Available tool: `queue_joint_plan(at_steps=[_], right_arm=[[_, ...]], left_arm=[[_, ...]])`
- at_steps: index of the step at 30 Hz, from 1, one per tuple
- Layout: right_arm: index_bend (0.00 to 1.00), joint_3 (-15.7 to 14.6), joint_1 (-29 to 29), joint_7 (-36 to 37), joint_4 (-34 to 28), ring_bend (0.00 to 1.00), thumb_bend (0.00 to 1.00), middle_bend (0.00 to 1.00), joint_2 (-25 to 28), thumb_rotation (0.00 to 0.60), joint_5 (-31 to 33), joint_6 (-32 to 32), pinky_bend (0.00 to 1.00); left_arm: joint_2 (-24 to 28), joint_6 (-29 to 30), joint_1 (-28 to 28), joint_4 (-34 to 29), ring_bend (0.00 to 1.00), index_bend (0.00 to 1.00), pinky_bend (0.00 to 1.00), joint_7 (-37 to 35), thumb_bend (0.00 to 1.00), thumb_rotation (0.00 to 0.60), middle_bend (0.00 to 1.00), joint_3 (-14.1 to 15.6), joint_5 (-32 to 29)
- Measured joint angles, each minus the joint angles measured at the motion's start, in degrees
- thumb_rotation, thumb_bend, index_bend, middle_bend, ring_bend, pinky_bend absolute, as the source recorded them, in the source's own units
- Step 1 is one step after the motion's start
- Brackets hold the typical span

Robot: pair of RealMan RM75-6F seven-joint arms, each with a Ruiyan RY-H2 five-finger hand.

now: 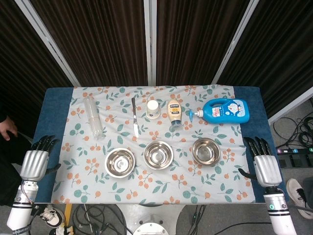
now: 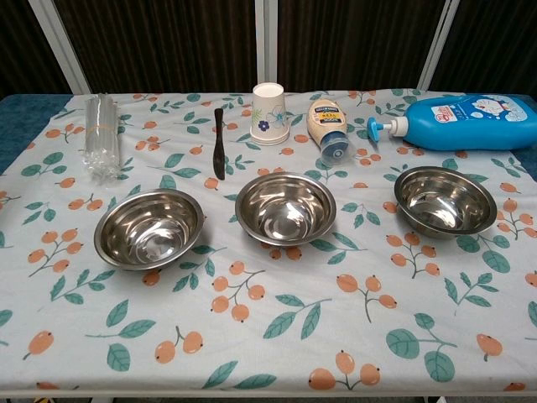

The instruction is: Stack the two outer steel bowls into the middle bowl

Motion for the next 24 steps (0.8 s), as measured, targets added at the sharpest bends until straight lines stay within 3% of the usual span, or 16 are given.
queue_joint_plan(at_steps=[4,11,24], right_arm=[[0.08,-0.7,1.2,-2.9,-1.2,0.08,0.04,0.23,0.6,0.600,-0.7,-2.5,0.00],[0.31,-2.0,4.5,-10.8,-3.1,0.22,0.05,0.37,-0.5,0.600,-2.3,-7.7,0.03],[0.38,-1.1,8.9,-18.4,2.2,0.22,0.08,0.42,-7.6,0.600,-0.1,-12.8,0.04]], left_arm=[[0.1,0.1,0.3,-0.1,0.17,0.27,0.29,-0.4,0.10,0.600,0.26,0.6,0.3],[-0.5,1.0,0.7,1.2,0.17,0.27,0.29,-2.3,0.10,0.600,0.26,0.9,1.0],[0.8,2.2,1.1,1.5,0.17,0.27,0.29,-4.8,0.10,0.600,0.26,1.4,2.4]])
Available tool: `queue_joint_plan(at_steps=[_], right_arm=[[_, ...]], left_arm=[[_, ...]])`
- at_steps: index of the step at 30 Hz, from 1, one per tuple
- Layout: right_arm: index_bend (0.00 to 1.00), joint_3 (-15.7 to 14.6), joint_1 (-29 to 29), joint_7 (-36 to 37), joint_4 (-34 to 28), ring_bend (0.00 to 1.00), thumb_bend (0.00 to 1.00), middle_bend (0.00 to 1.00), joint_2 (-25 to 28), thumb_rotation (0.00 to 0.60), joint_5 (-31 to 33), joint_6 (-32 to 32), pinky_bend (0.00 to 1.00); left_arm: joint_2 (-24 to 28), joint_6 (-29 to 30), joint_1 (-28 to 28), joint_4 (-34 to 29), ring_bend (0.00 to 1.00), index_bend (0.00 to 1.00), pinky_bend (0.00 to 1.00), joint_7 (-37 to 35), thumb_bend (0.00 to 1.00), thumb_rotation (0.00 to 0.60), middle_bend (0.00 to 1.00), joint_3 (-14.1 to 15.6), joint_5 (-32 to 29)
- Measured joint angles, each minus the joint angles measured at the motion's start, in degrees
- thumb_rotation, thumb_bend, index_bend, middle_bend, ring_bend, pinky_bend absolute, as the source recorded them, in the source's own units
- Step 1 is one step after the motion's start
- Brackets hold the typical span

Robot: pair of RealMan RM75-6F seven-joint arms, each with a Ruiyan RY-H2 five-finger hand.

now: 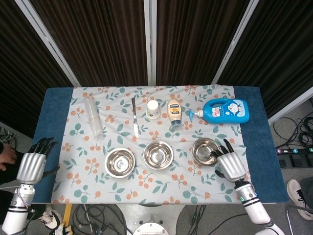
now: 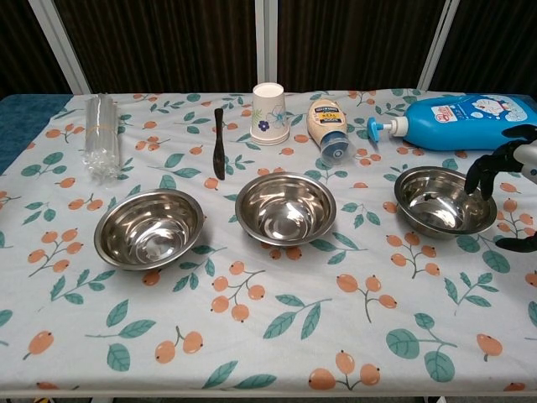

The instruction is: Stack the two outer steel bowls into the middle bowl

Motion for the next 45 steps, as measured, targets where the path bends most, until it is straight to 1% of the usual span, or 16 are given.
queue_joint_plan(at_steps=[10,22,26,33,37,45], right_arm=[[0.40,0.8,2.8,-2.7,4.0,0.22,0.09,0.44,-3.8,0.600,3.0,-4.0,0.04],[0.44,0.2,4.3,-3.7,7.3,0.30,0.11,0.45,-7.5,0.600,4.1,-5.1,0.06],[0.45,-0.1,4.4,-4.2,7.9,0.33,0.15,0.45,-8.1,0.600,4.5,-5.0,0.07],[0.54,-0.1,4.7,-4.0,8.5,0.42,0.26,0.51,-8.7,0.600,4.9,-4.8,0.11],[0.58,0.0,5.0,-4.1,9.0,0.44,0.31,0.53,-9.1,0.600,5.3,-5.0,0.12],[0.66,-0.2,5.2,-4.6,9.6,0.49,0.37,0.58,-9.8,0.600,5.9,-5.0,0.15]], left_arm=[[-0.2,-0.9,-0.2,1.6,0.17,0.27,0.29,-1.7,0.10,0.600,0.26,0.1,-0.3],[-0.2,-1.6,-0.2,2.5,0.17,0.27,0.29,-2.7,0.10,0.600,0.26,0.1,-0.8],[-0.3,-1.7,-0.1,2.8,0.17,0.27,0.29,-2.9,0.10,0.600,0.26,0.2,-0.9],[-0.5,-2.1,-0.3,3.2,0.17,0.27,0.29,-3.0,0.10,0.600,0.26,0.2,-0.9],[-0.6,-2.4,-0.3,3.4,0.17,0.27,0.29,-3.0,0.10,0.600,0.26,0.3,-1.1],[-0.7,-2.8,-0.3,3.9,0.17,0.27,0.29,-3.3,0.10,0.600,0.26,0.2,-1.4]])
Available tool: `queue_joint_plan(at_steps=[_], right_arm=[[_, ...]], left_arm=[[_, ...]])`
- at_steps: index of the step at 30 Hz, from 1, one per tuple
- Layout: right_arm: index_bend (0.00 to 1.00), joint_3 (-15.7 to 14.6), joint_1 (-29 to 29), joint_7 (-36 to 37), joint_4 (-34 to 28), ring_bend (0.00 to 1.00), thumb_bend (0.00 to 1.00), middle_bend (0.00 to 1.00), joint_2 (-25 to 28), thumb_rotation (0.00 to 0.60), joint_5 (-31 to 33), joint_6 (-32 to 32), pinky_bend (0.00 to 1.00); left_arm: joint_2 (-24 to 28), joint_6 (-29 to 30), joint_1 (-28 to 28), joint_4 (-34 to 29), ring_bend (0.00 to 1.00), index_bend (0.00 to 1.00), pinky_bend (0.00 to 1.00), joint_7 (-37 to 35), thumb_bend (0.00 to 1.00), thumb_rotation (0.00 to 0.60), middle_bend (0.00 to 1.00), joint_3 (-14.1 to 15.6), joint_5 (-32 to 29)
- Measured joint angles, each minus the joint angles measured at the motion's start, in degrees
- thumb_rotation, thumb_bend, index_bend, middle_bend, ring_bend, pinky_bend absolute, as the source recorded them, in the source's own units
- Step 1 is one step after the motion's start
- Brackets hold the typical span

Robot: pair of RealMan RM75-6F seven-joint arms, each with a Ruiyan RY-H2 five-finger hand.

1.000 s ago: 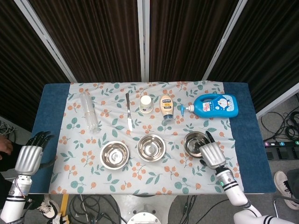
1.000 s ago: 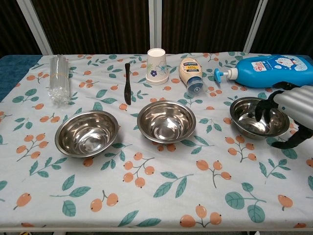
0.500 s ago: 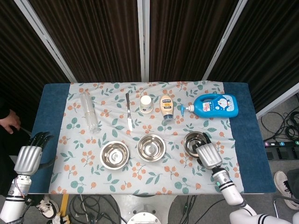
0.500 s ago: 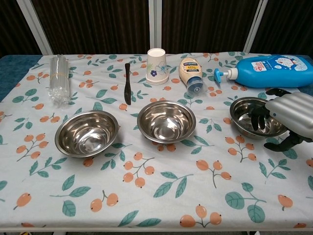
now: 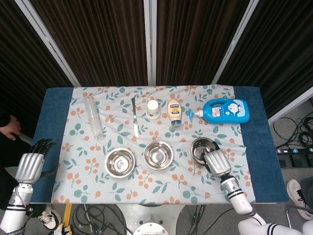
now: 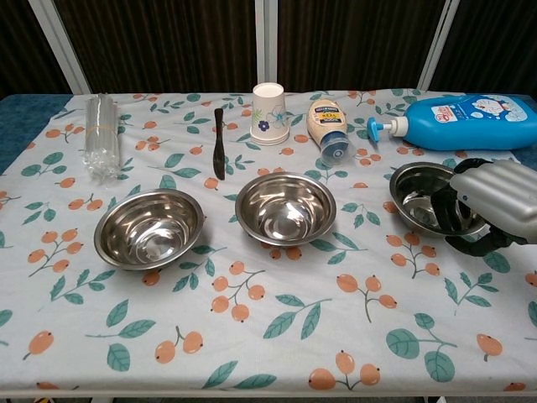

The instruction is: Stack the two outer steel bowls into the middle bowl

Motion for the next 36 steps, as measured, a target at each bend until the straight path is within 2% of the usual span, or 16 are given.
queue_joint_plan(at_steps=[10,22,27,36], right_arm=[[0.69,-0.2,-0.3,0.0,-0.6,0.52,0.39,0.60,0.2,0.600,-0.7,2.0,0.17],[0.69,1.6,2.8,-3.0,-8.5,0.52,0.40,0.60,1.7,0.600,-3.4,2.7,0.17],[0.69,3.4,6.3,-6.0,-10.4,0.52,0.40,0.60,-0.6,0.600,-3.4,0.2,0.17],[0.69,5.1,11.3,-8.6,-9.4,0.52,0.40,0.60,-6.6,0.600,-1.1,-4.6,0.17]], left_arm=[[-0.1,-0.1,0.0,0.3,0.17,0.27,0.29,-0.5,0.10,0.600,0.26,-0.1,-0.1],[0.5,1.0,0.1,-0.4,0.17,0.27,0.29,-0.8,0.10,0.600,0.26,-1.0,-0.6],[1.0,1.2,0.5,-0.5,0.17,0.27,0.29,-1.1,0.10,0.600,0.26,-1.2,-1.1],[1.2,1.0,0.8,0.4,0.17,0.27,0.29,-2.4,0.10,0.600,0.26,-1.7,-2.0]])
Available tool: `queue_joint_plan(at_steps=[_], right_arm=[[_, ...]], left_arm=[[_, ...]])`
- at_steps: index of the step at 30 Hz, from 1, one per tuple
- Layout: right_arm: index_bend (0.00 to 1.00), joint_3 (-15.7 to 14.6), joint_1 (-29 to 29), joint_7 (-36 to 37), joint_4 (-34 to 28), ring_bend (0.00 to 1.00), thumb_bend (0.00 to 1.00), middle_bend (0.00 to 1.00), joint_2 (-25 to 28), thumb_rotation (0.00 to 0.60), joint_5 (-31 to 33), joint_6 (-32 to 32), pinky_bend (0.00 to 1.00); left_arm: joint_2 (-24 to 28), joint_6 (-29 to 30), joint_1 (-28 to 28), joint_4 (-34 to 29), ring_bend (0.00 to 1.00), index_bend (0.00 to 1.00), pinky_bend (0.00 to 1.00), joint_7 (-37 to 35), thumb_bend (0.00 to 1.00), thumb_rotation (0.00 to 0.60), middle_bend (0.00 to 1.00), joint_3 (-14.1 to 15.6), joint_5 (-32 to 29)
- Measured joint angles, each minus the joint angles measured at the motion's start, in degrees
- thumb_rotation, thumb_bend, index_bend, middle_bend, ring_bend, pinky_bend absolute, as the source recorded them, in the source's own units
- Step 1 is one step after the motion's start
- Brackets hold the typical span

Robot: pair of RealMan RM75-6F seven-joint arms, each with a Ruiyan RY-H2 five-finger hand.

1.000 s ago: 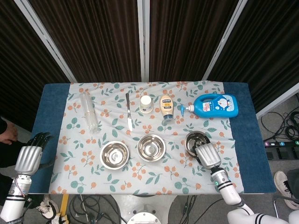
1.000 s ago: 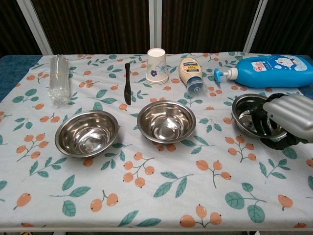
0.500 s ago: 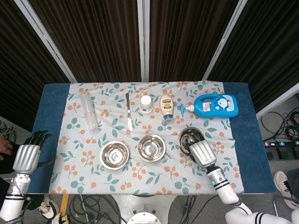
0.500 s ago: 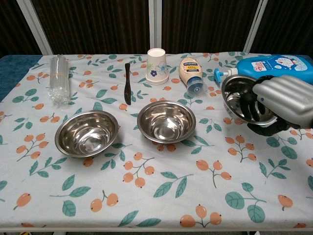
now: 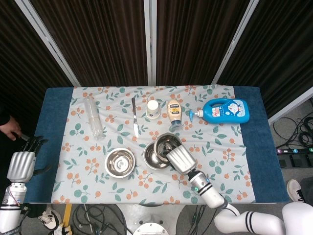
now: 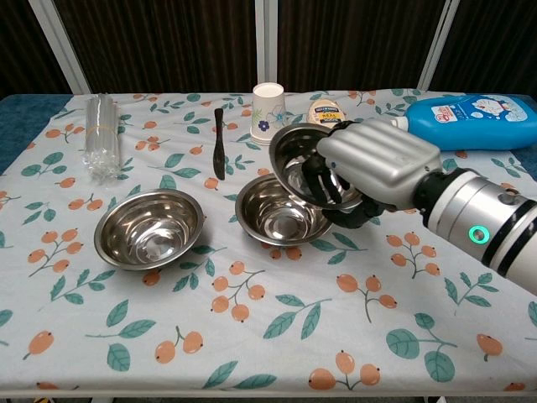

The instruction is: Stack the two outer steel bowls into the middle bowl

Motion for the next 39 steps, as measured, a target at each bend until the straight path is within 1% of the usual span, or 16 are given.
queue_joint_plan(at_steps=[2,3,4,5,6,7,9,12,14,22,26,31,35,39], right_arm=[[0.69,0.2,0.8,-0.5,0.5,0.51,0.39,0.60,-1.0,0.600,0.4,-0.5,0.16],[0.68,0.2,1.1,-0.7,0.7,0.51,0.37,0.59,-1.2,0.600,0.7,-0.8,0.16],[0.67,0.3,1.3,-0.8,0.9,0.51,0.33,0.58,-1.4,0.600,0.9,-1.1,0.14],[0.64,0.3,1.6,-0.9,0.9,0.49,0.26,0.56,-1.5,0.600,1.3,-1.7,0.11],[0.60,0.3,1.8,-1.0,0.9,0.46,0.19,0.54,-1.5,0.600,1.6,-2.2,0.09],[0.58,0.3,2.1,-1.0,0.9,0.44,0.15,0.52,-1.4,0.600,1.9,-2.7,0.06],[0.54,0.3,2.8,-1.0,0.8,0.39,0.10,0.49,-1.2,0.600,2.7,-4.0,0.02],[0.50,0.1,3.7,-1.1,0.8,0.31,0.08,0.45,-0.9,0.600,3.5,-4.7,0.00],[0.47,0.0,3.9,-1.0,0.6,0.28,0.07,0.43,-0.7,0.600,3.4,-4.4,0.00],[0.37,-0.3,4.0,-1.4,-2.2,0.19,0.03,0.36,2.1,0.600,3.2,-3.3,0.00],[0.32,-0.8,3.6,-2.9,-6.4,0.15,0.01,0.31,5.8,0.600,3.8,-3.0,0.00],[0.30,-1.4,2.4,-4.1,-14.4,0.15,0.01,0.30,12.2,0.600,5.0,-1.9,0.00],[0.30,-1.7,0.2,-3.6,-22.5,0.15,0.01,0.31,19.5,0.600,4.6,1.8,0.00],[0.29,-1.3,-2.2,0.5,-26.6,0.16,0.01,0.31,24.9,0.600,2.3,7.5,0.00]], left_arm=[[0.0,-0.1,0.0,0.2,0.17,0.27,0.29,-0.3,0.10,0.600,0.26,-0.1,-0.1],[0.0,-0.1,0.0,0.3,0.17,0.27,0.29,-0.4,0.10,0.600,0.26,-0.1,-0.2],[0.0,-0.1,0.0,0.4,0.17,0.27,0.29,-0.5,0.10,0.600,0.26,-0.1,-0.2],[-0.1,-0.1,0.1,0.6,0.17,0.27,0.29,-0.7,0.10,0.600,0.26,-0.1,-0.2],[-0.1,-0.1,0.1,0.7,0.17,0.27,0.29,-0.8,0.10,0.600,0.26,-0.1,-0.2],[-0.1,-0.1,0.1,0.8,0.17,0.27,0.29,-0.9,0.10,0.600,0.26,-0.1,-0.3],[-0.2,-0.1,0.2,1.0,0.17,0.27,0.29,-1.1,0.10,0.600,0.26,-0.2,-0.3],[-0.3,-0.1,0.2,1.3,0.17,0.27,0.29,-1.3,0.10,0.600,0.26,-0.2,-0.4],[-0.3,0.0,0.2,1.3,0.17,0.27,0.29,-1.5,0.10,0.600,0.26,-0.3,-0.4],[-0.2,0.1,0.1,1.0,0.17,0.27,0.29,-1.1,0.10,0.600,0.26,-0.3,-0.1],[0.1,0.4,0.1,0.3,0.17,0.27,0.29,-0.4,0.10,0.600,0.26,-0.2,0.3],[0.3,0.3,-0.1,-0.6,0.17,0.27,0.29,1.1,0.11,0.600,0.26,0.5,1.4],[0.4,-0.1,-0.9,-1.9,0.17,0.28,0.31,3.0,0.11,0.600,0.26,1.7,3.7],[0.4,-2.2,-2.6,-4.0,0.17,0.29,0.32,6.6,0.11,0.600,0.26,3.5,7.0]])
